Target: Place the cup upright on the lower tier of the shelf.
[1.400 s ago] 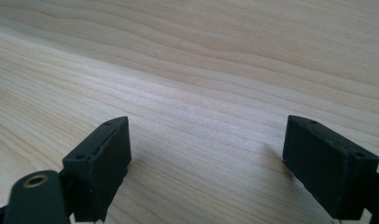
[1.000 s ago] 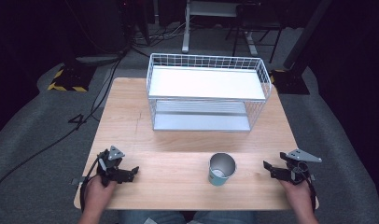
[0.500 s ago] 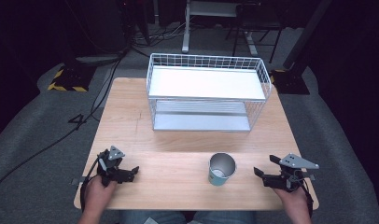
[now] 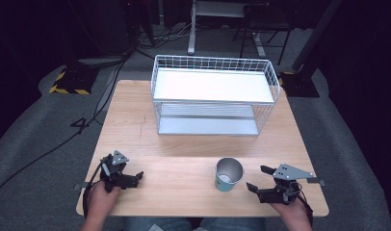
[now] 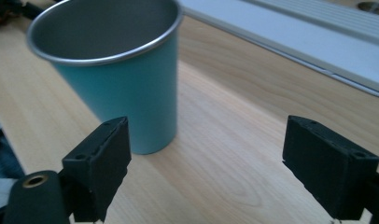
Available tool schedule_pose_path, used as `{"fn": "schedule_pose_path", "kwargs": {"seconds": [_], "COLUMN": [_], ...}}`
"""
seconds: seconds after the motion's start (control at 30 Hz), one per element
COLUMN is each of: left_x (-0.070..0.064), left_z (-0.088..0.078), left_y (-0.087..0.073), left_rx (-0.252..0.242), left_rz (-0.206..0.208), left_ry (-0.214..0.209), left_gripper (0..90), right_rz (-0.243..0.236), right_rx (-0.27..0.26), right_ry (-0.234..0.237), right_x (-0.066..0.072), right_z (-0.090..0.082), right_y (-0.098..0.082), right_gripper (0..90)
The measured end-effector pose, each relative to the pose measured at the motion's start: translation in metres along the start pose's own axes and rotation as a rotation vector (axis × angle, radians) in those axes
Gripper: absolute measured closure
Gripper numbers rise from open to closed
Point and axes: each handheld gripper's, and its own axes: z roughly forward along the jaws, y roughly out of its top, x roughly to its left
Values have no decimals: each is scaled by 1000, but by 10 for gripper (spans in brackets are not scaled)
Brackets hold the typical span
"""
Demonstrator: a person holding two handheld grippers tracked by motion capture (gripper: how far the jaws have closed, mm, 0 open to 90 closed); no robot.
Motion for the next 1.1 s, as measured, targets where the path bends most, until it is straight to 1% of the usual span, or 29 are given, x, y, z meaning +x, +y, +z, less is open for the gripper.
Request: {"fn": "schedule_pose_path", "kwargs": {"seconds": [0.17,0.2,0.43,0.5,0.6,0.67,0.73,0.77,0.83,0.9,0.97,1.0,1.03,1.07,1.1], "left_x": [0,0,0,0,0,0,0,0,0,0,0,0,0,0,0], "left_z": [0,0,0,0,0,0,0,0,0,0,0,0,0,0,0], "left_y": [0,0,0,0,0,0,0,0,0,0,0,0,0,0,0], "left_rx": [0,0,-2,-2,-2,-2,-2,-2,-2,-2,-2,-2,-2,-2,-2], "left_rz": [0,0,0,-1,-1,-1,-1,0,-1,-1,-1,0,0,-1,-1], "left_ry": [0,0,0,0,0,0,0,0,0,0,0,0,0,0,0], "left_gripper": [0,0,0,0,0,0,0,0,0,0,0,0,0,0,0], "right_rz": [-25,-25,-46,-55,-52,-41,-33,-27,-30,-32,-20,-4,-4,4,4], "right_rx": [7,7,19,27,26,23,23,22,25,18,18,20,20,19,19], "right_ry": [66,66,104,104,103,99,96,101,85,81,69,62,62,69,69], "right_x": [12,12,23,26,27,28,29,29,32,34,35,37,37,38,38], "right_z": [12,12,26,32,36,42,44,46,51,55,61,68,68,73,73], "right_y": [-1,-1,-3,-4,-5,-6,-7,-7,-8,-8,-8,-7,-7,-7,-7], "right_gripper": [150,150,147,146,146,144,142,142,143,150,153,155,155,155,155]}}
